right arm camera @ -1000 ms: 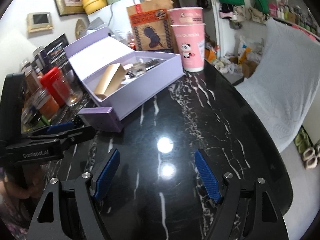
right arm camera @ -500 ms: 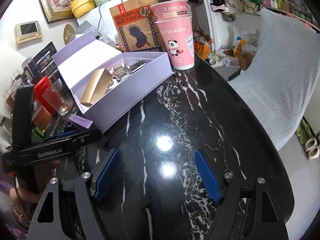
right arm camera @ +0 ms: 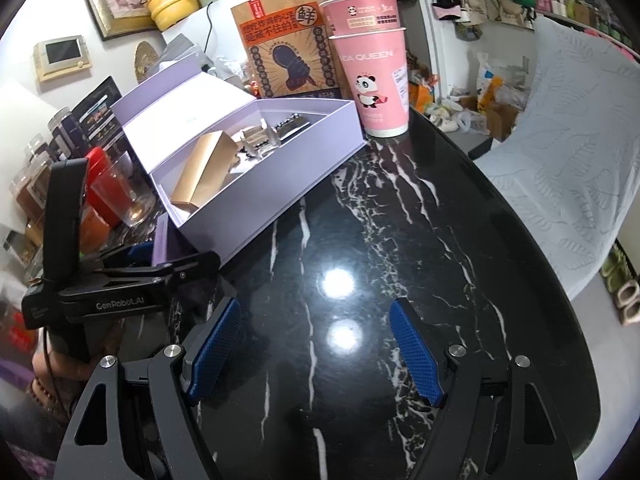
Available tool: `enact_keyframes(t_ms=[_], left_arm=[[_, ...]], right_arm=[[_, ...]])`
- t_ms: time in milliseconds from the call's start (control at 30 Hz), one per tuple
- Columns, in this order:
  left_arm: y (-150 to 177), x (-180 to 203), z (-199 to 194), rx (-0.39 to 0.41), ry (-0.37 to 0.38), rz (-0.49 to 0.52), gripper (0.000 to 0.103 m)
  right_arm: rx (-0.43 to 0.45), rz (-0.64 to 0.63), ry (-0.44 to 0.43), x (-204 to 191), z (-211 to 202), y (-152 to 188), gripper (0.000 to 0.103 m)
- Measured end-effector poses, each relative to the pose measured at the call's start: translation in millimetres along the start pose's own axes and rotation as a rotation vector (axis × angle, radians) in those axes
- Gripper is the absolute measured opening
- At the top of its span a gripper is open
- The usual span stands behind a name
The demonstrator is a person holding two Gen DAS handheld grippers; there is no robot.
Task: Organize rigid objects
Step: 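Withdraw both grippers and reach the left gripper to the purple box, then grasp the purple boxed item with the left gripper and lift it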
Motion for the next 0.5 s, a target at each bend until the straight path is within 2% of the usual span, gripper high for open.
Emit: enact_keyframes(t_ms=[100,200,233,267,500], left_arm=[[1,-2,4,-0.021,0.033,0.007,0.091],[3,-1,-3,0.006,0.039,0.025,0.091],[4,-1,-5,0.015,0.033,0.024,0.088],[5,0,-8,0.021,0.033,0.027,0.08],[18,-3,-17,0.014,-0.007,0.044,0.055]], right_arm=[[-0.005,0.002,-0.004,-2,2,0,0.078],[-0.01,0.007,-0.007,-3,3,0,0.078],[-0.01,0.008,-0.008,-3,2,0,0.078],[-0.01,0.008,-0.008,-3,2,-1,0.078],[-0.016,0.021,-0.017,-4,4,0,0.078]])
Point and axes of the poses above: each gripper's, at about its wrist camera, not at the fingertips, and z roughly the way its jaws point, x to its right, y to its underside, the point moved 5 cm from there along z, roughly the way its jaws point, and after that the axes turned 9 degrees about -y, right-handed, at the moved point
